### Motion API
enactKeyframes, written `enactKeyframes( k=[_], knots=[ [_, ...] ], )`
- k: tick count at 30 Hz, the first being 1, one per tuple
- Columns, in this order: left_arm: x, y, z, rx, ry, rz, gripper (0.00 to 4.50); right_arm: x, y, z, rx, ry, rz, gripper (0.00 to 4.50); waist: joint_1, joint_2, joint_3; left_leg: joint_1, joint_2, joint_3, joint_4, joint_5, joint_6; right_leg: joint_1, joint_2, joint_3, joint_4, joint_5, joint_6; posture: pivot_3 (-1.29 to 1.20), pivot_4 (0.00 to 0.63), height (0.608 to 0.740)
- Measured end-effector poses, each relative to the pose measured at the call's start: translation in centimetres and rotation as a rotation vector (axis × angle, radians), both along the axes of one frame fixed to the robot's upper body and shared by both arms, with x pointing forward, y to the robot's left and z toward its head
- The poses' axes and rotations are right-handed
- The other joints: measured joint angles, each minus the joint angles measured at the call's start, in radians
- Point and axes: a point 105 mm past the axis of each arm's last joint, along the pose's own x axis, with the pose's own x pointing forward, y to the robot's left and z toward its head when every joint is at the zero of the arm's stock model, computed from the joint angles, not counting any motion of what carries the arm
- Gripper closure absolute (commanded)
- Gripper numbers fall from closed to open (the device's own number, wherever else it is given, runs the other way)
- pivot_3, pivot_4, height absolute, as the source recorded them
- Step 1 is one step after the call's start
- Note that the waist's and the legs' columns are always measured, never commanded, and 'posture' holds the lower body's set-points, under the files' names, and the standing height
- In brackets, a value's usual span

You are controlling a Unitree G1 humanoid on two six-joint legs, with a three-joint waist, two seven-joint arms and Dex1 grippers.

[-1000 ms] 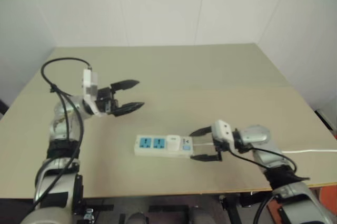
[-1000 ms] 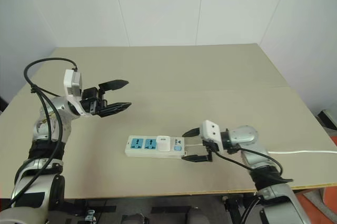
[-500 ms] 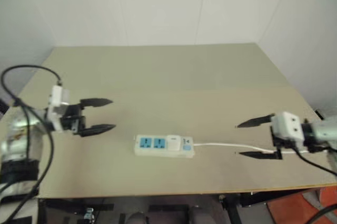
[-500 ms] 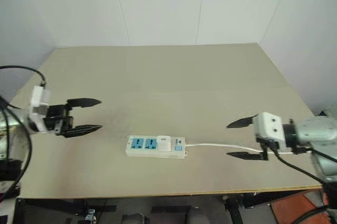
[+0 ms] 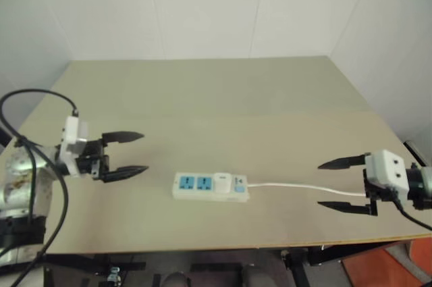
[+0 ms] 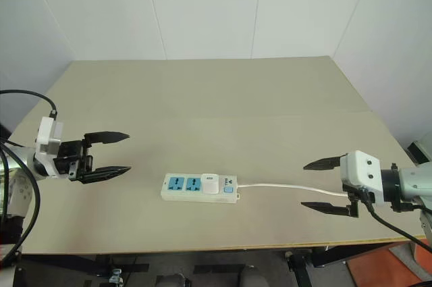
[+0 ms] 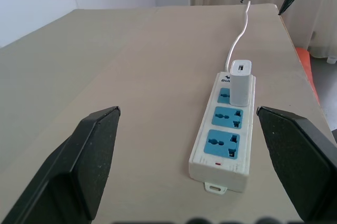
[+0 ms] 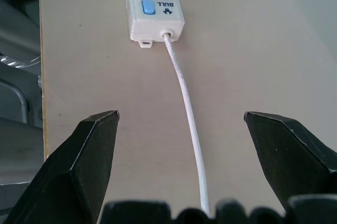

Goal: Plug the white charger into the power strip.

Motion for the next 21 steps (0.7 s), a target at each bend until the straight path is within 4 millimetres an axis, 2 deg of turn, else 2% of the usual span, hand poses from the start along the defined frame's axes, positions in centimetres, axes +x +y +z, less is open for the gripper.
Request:
enactKeyframes(
  k=[17, 21],
  knots=[
    [1.0, 0.2, 0.3, 0.006, -0.003, -0.027, 0.00, -0.1, 1.1, 0.1, 0.033, -0.049, -0.034, 0.05, 0.000, 0.000, 0.000, 0.000, 0.000, 0.000, 0.000, 0.000, 0.000, 0.000, 0.000, 0.000, 0.000, 0.000, 0.000, 0.00, 0.150, 0.740],
    [1.1, 0.2, 0.1, 0.006, 0.007, -0.025, 0.00, -0.1, 1.6, 0.0, 0.099, -0.038, -0.037, 0.05, 0.000, 0.000, 0.000, 0.000, 0.000, 0.000, 0.000, 0.000, 0.000, 0.001, 0.000, 0.000, 0.000, 0.000, 0.000, 0.00, 0.150, 0.740]
  ],
)
